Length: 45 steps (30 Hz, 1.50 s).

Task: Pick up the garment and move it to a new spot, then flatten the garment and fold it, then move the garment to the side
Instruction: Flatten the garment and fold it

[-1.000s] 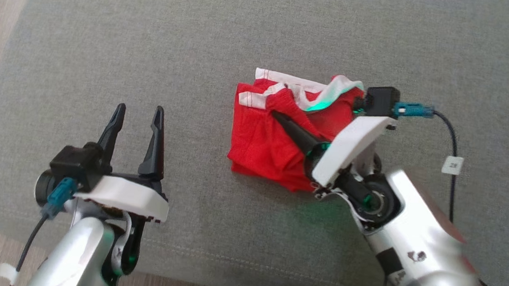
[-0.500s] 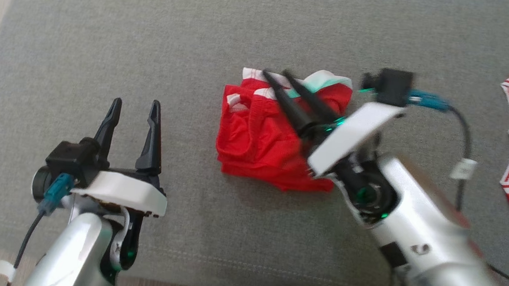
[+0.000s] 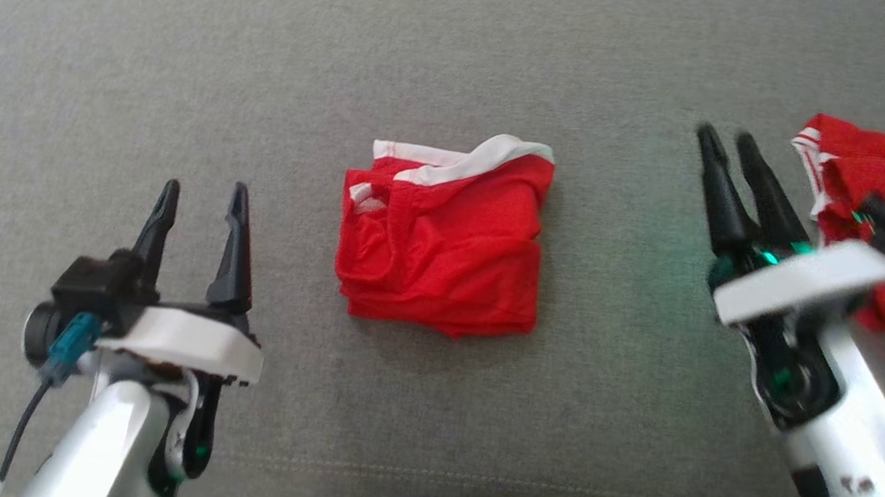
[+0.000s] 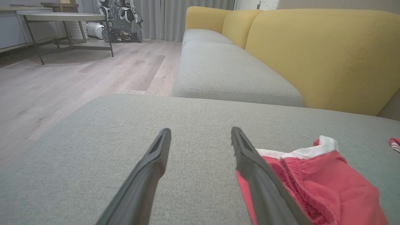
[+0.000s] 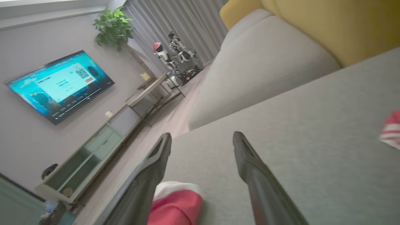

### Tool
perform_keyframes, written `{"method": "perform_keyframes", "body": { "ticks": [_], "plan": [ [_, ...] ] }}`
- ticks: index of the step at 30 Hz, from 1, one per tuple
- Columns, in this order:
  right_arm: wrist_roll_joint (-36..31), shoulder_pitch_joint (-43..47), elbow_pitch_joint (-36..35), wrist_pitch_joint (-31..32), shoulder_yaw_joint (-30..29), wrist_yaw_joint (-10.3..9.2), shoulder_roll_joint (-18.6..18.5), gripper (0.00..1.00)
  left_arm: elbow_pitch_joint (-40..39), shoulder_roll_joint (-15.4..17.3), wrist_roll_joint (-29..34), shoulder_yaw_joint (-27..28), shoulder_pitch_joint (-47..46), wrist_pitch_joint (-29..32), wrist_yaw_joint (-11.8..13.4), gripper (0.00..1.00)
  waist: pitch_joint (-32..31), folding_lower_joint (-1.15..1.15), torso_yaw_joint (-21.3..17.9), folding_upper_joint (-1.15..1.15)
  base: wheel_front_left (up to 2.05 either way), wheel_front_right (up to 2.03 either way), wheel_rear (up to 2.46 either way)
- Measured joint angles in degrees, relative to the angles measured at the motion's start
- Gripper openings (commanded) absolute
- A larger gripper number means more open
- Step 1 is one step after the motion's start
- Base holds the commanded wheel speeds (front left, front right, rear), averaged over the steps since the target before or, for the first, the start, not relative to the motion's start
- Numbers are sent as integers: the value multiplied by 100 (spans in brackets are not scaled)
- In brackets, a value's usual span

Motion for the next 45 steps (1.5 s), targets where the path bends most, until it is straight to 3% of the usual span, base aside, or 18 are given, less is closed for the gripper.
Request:
{"method": "perform_keyframes", "body": {
  "ticks": [5,10,18,25,45],
  "plan": [
    [-308,659,-136,21,-472,0,-33,100,-88,97,0,56,169,4,49,100,-109,0,-146,0,0,0,0],
    [-1125,1072,-526,145,-967,0,-24,100,-174,162,0,66,276,11,101,100,-233,0,-237,0,0,0,0],
    [-3037,1937,-1845,698,-2115,0,471,100,-288,310,2,56,583,63,149,100,-522,0,-391,0,0,0,0],
    [-4180,2509,-2717,1048,-2427,0,854,100,-361,413,12,7,769,112,199,100,-741,0,-461,0,0,0,0],
    [-4497,3290,-2731,1190,-2384,0,1163,100,-485,611,11,-137,1496,244,313,100,-1381,0,-451,0,0,0,0]
  ]
}}
